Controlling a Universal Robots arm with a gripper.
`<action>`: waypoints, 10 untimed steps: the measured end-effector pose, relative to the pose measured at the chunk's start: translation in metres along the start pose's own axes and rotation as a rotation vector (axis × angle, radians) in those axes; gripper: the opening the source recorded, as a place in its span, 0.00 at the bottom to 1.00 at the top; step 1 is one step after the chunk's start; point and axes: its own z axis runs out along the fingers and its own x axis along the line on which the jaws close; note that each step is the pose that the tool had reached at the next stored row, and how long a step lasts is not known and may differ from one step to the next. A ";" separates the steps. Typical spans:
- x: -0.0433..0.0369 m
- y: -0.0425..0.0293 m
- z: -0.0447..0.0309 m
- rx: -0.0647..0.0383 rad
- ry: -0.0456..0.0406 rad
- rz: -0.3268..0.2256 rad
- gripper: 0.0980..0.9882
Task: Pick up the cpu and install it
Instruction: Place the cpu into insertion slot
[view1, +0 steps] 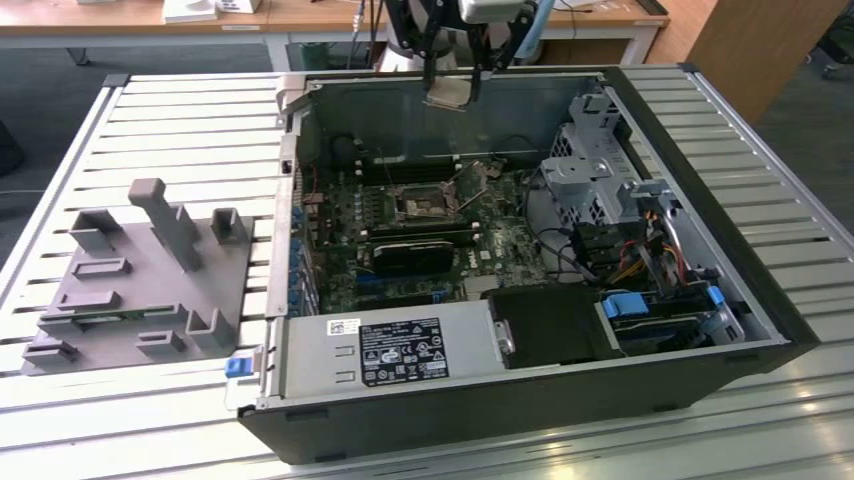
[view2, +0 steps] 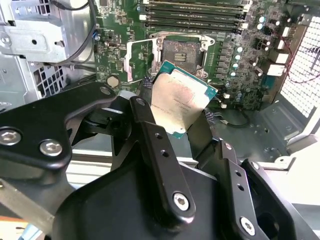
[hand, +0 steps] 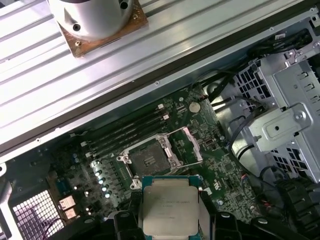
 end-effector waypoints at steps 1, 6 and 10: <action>0.0000 0.0000 0.0000 0.000 -0.0003 0.005 0.49; 0.0000 0.0000 0.0001 0.000 -0.0023 0.036 0.49; 0.0000 0.0000 0.0003 0.001 -0.0049 0.076 0.49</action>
